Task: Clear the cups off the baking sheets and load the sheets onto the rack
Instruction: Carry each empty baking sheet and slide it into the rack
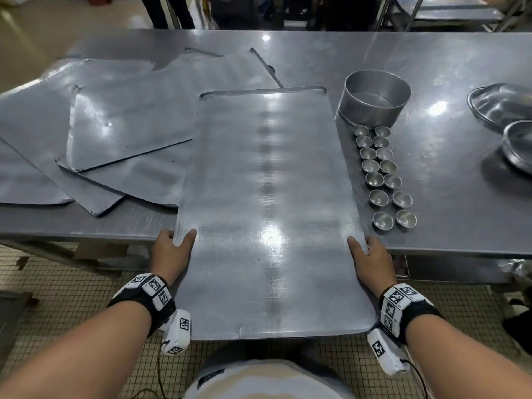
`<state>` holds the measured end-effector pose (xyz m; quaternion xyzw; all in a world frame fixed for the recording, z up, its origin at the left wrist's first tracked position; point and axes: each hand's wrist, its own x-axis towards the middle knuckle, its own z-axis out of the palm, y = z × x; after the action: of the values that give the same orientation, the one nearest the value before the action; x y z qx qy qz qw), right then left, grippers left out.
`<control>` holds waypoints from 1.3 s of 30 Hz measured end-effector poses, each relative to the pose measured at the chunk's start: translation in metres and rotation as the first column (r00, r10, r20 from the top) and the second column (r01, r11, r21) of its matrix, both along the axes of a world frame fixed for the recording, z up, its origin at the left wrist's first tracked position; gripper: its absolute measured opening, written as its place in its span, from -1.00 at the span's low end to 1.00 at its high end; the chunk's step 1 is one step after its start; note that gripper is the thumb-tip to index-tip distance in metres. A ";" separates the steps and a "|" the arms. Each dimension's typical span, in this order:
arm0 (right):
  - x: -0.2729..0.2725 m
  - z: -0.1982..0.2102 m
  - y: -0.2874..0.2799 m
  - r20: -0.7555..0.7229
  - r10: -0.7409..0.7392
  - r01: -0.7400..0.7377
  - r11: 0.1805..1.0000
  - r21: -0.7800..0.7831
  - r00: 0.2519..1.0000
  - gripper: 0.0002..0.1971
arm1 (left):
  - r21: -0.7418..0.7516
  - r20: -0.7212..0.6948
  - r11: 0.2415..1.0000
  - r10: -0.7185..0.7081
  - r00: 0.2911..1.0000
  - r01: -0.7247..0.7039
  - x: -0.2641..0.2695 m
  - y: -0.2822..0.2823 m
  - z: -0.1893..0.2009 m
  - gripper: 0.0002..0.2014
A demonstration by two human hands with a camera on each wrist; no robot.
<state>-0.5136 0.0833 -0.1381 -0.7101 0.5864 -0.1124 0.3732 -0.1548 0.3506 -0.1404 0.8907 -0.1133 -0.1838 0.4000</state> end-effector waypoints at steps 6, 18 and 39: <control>-0.004 0.002 -0.007 0.004 0.042 -0.042 0.998 -0.036 0.999 -0.32 | -0.058 0.019 0.996 0.066 0.998 -0.065 -0.020 0.008 0.003 -0.54; 0.004 0.011 -0.024 0.052 0.116 -0.114 0.993 -0.039 0.992 -0.37 | -0.087 0.068 0.983 0.167 0.984 -0.161 -0.044 0.017 0.021 -0.59; 0.072 0.060 -0.033 0.200 0.189 -0.161 0.976 -0.147 0.962 -0.61 | -0.082 0.102 0.982 0.178 0.979 -0.170 -0.008 0.034 0.069 -0.48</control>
<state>-0.4416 0.0506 -0.0778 -0.7657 0.4696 -0.1918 0.3954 -0.1631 0.3846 -0.0709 0.8907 -0.0633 -0.0950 0.4400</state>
